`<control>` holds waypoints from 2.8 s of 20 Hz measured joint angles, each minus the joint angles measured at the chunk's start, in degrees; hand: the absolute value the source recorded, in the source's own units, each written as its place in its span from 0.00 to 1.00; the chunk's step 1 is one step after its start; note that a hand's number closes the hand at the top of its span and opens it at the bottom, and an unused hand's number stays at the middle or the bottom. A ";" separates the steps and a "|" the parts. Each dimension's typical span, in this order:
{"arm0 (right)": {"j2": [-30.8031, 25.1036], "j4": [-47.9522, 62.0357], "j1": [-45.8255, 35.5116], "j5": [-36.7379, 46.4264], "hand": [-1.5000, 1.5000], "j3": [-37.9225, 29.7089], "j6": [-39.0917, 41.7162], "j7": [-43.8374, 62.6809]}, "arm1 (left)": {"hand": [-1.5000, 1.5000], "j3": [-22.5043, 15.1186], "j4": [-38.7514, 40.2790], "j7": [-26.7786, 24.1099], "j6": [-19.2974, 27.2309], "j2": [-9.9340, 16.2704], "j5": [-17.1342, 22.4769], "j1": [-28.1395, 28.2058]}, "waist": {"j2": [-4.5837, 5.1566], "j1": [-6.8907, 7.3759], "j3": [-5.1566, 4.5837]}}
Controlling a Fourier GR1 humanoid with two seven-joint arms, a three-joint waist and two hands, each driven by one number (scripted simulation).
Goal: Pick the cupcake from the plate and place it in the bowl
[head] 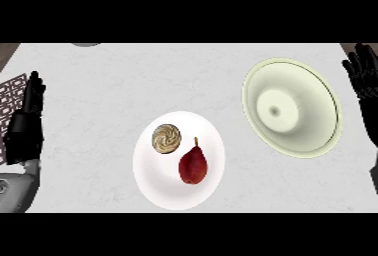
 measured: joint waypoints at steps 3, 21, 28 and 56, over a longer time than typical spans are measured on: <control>5.48 -2.82 0.66 4.14 1.00 2.99 -7.72 3.14 | 0.50 -2.63 -0.59 0.73 -3.62 -1.46 0.97 -0.31 | -0.24 0.12 0.08; 27.09 14.97 -1.85 48.72 0.00 27.31 -41.46 30.35 | 0.50 -16.99 -6.27 8.64 -19.42 -9.78 8.13 -0.62 | -0.42 1.83 -0.18; 27.63 19.75 -10.28 53.48 0.00 31.20 -20.33 53.50 | 0.50 -17.79 -6.97 9.58 -19.67 -10.30 8.05 -0.45 | -0.85 2.19 -0.24; 26.90 29.35 -42.03 21.69 0.00 45.72 -4.16 77.37 | 0.50 -16.79 -8.73 11.45 -21.37 -11.26 7.44 -0.02 | -0.38 2.50 0.17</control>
